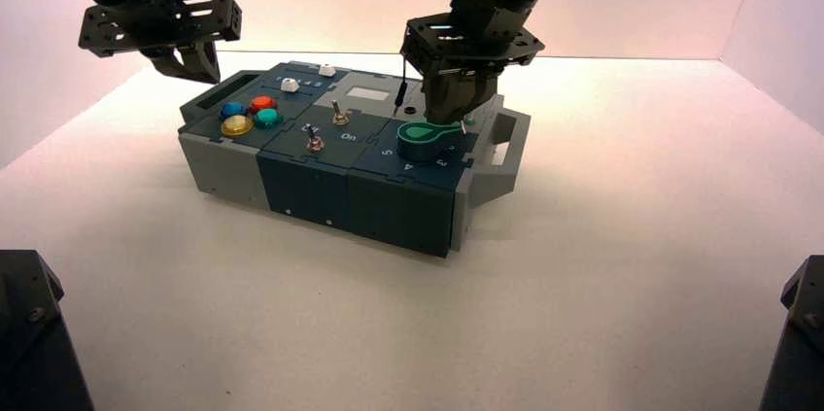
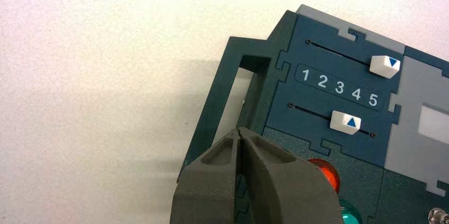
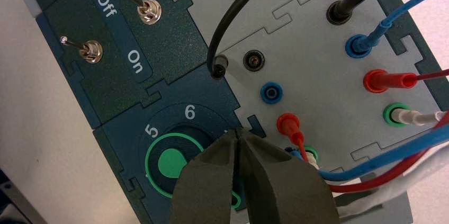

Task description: Turn the knob to position 2.

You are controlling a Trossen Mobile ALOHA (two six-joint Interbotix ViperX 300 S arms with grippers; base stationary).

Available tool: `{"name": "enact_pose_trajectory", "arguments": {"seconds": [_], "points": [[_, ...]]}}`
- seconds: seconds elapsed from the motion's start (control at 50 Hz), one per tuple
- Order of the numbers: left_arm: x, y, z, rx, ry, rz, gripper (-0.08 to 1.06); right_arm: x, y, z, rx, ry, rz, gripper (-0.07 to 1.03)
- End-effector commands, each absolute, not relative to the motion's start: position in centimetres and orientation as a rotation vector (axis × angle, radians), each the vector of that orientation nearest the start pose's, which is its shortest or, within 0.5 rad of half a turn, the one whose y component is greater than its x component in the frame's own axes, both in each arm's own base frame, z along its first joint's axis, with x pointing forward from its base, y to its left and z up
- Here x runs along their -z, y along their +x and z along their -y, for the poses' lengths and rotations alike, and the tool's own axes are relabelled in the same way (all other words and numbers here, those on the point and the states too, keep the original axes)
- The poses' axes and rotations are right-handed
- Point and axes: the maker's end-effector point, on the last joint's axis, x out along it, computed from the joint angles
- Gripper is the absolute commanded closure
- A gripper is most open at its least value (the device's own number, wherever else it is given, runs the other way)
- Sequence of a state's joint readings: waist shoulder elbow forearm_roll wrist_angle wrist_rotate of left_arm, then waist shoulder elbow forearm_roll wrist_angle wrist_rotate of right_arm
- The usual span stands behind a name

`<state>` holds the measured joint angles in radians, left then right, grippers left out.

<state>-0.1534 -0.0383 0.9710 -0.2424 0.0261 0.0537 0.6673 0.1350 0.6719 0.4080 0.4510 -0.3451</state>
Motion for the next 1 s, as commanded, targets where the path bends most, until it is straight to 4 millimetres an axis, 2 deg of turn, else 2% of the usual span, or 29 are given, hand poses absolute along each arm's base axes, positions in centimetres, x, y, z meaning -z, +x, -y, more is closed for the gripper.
{"name": "enact_pose_trajectory", "arguments": {"seconds": [0.02, 0.4, 0.72, 0.74, 0.84, 1.0], "points": [[-5.7, 33.5, 5.2, 0.06, -0.107, -0.922, 1.0, -4.8, 27.3, -25.3, -0.716, -0.271, -1.194, 0.99], [-5.6, 33.5, 5.2, 0.061, -0.107, -0.924, 1.01, -6.2, 28.8, -26.0, -0.717, -0.258, -1.136, 0.98], [-5.6, 33.5, 5.2, 0.06, -0.107, -0.924, 1.01, -9.5, 29.5, -26.6, -0.734, -0.238, -1.055, 0.99], [-5.6, 33.5, 5.2, 0.061, -0.107, -0.924, 1.01, -10.2, 29.6, -26.4, -0.733, -0.233, -1.037, 0.99], [-5.6, 33.5, 5.2, 0.061, -0.105, -0.923, 1.01, -11.2, 29.8, -25.8, -0.724, -0.22, -1.014, 0.99], [-5.6, 33.5, 5.2, 0.061, -0.105, -0.923, 1.01, -12.8, 30.7, -23.8, -0.678, -0.183, -0.976, 0.99]]}}
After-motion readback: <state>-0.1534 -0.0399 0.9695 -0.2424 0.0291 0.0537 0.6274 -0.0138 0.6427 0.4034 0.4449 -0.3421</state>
